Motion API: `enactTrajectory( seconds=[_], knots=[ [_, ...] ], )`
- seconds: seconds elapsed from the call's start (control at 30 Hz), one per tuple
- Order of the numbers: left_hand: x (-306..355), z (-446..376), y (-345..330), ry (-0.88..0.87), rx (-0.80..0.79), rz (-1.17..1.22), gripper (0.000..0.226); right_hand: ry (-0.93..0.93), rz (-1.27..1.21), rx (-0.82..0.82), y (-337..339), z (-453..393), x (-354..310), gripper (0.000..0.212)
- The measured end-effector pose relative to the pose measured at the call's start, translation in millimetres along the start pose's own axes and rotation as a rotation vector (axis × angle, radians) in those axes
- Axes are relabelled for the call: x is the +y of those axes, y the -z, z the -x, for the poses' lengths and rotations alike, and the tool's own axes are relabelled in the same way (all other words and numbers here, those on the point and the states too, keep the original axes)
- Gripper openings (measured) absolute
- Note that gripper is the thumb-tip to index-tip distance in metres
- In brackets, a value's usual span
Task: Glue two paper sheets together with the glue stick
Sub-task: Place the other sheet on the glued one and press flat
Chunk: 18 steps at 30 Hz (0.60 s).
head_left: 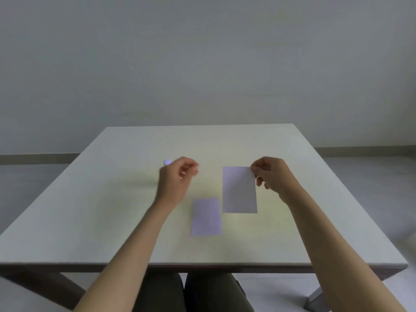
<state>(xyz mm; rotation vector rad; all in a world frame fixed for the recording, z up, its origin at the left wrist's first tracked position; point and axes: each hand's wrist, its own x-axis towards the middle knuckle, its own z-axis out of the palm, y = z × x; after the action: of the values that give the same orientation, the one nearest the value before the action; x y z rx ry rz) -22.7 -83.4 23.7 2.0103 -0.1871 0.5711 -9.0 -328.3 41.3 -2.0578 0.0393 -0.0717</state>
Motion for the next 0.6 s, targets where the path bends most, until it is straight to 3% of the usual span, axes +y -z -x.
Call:
enactTrajectory(
  seconds=[0.07, 0.17, 0.4, 0.6],
  knots=[
    [7.2, 13.1, -14.0, 0.171, -0.16, 0.127, 0.015, 0.019, -0.022, -0.016, -10.6, 2.5, -12.9, 0.016],
    [5.7, 23.8, -17.4, 0.317, -0.173, 0.24, 0.015, 0.021, -0.028, -0.031, -24.4, 5.8, -21.5, 0.013],
    [-3.4, 28.9, -5.4, 0.423, -0.225, 0.273, 0.013, -0.047, -0.118, -0.036, -45.5, 12.1, -16.8, 0.016],
    [-16.4, 26.0, 0.1, 0.468, -0.218, 0.256, 0.02, -0.134, -0.224, -0.148, -59.1, 23.4, -1.7, 0.012]
  ],
)
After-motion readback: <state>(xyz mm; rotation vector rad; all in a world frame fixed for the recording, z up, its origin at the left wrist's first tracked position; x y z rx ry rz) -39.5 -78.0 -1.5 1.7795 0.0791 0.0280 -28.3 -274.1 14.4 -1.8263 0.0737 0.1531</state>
